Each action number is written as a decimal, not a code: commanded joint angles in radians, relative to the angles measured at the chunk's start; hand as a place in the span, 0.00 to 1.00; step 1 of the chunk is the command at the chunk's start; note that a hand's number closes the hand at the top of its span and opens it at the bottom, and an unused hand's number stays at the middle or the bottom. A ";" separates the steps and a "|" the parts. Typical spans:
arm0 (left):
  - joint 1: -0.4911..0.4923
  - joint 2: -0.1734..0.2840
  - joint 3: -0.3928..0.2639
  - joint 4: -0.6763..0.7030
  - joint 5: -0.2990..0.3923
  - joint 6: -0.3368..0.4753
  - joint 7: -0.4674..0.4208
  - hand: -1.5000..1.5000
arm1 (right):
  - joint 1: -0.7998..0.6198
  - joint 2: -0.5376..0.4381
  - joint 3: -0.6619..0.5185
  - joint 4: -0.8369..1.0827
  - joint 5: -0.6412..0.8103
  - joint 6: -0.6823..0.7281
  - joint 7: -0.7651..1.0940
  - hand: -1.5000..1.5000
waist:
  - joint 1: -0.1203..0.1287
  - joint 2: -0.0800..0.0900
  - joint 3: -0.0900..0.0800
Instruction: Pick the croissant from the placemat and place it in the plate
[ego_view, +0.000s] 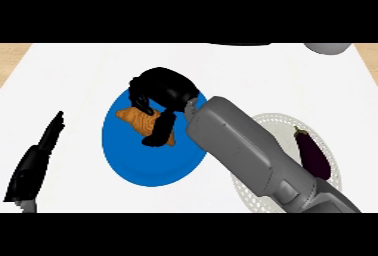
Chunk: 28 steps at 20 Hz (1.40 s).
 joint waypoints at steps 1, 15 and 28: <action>0.038 -0.011 -0.007 -0.042 0.004 -0.006 -0.008 0.50 | 0.071 0.002 0.072 0.042 -0.123 -0.111 0.070 1.00 | 0.015 0.000 0.000; -0.025 -0.030 -0.005 0.021 -0.027 0.010 0.000 0.50 | -0.001 0.002 0.040 0.122 -0.456 -0.356 -0.027 0.00 | -0.004 0.005 0.001; -0.026 -0.015 0.024 0.012 -0.009 -0.018 0.008 0.50 | -0.030 -0.166 -0.342 0.414 -0.624 -0.044 -0.335 0.00 | -0.006 0.012 0.002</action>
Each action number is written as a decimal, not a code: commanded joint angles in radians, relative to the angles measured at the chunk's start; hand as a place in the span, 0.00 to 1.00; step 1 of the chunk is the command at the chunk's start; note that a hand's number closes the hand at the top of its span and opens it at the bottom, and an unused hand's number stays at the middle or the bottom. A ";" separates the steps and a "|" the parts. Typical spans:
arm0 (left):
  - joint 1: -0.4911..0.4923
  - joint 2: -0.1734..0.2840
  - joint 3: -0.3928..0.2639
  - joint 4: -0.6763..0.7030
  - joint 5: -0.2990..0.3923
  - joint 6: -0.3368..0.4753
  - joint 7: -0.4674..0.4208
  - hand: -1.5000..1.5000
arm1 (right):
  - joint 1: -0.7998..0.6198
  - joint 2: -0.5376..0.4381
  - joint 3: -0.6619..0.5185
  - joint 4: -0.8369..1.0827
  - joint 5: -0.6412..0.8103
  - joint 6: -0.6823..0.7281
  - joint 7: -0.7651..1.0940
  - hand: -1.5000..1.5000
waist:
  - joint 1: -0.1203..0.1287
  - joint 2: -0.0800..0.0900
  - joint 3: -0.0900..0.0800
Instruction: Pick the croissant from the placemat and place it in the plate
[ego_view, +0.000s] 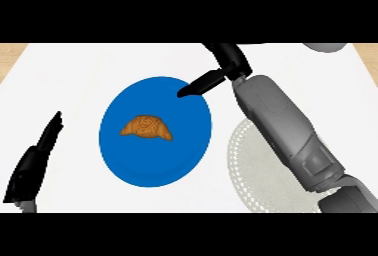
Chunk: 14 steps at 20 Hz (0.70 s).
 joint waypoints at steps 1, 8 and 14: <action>0.001 -0.016 -0.003 0.039 -0.017 0.014 -0.032 0.50 | -0.018 -0.061 -0.089 0.132 -0.032 0.132 -0.147 0.00 | 0.007 0.004 0.000; -0.020 -0.025 -0.026 -0.031 -0.032 0.015 0.017 0.50 | -0.062 -0.179 -0.103 0.301 0.035 0.273 -0.341 0.00 | 0.032 0.013 0.001; 0.003 -0.012 -0.005 0.006 -0.016 -0.006 -0.049 0.50 | -0.067 -0.270 -0.132 0.401 0.047 0.373 -0.406 0.00 | 0.035 0.015 0.001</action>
